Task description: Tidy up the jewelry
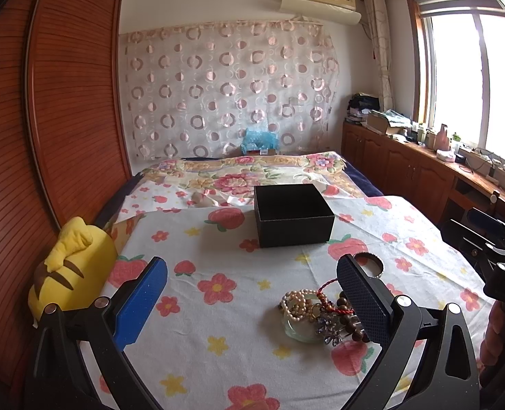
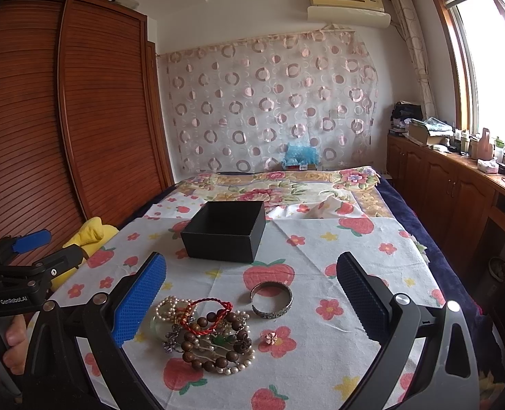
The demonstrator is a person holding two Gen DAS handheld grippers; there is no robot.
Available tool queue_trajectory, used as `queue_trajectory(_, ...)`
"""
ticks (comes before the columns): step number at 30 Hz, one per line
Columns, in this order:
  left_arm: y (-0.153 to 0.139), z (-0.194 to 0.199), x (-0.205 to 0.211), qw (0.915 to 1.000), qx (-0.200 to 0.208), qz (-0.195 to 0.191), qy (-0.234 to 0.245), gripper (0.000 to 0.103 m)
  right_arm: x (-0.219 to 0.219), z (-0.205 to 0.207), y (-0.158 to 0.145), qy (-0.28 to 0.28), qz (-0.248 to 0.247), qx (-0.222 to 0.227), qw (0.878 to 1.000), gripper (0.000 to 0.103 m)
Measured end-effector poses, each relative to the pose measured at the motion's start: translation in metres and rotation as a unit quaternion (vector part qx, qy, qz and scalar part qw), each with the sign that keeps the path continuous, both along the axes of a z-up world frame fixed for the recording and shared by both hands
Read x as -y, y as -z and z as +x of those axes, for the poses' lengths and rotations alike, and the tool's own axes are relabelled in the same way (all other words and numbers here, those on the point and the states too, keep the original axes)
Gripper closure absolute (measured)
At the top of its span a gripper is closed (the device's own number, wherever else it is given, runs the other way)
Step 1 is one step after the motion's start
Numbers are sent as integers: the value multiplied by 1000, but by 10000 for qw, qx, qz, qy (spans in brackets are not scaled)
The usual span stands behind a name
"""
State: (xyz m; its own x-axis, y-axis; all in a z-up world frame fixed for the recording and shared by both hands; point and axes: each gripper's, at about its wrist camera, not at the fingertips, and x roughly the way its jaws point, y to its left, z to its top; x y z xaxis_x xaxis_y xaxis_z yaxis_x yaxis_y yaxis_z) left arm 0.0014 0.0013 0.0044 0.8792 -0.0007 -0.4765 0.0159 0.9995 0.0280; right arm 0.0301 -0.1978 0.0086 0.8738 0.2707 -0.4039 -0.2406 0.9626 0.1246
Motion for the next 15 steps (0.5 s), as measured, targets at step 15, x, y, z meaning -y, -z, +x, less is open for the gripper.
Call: queue_trajectory(15,-3,0,2,10000,9,-3,-2,7,1,-1,2,0,6,6,10000,2)
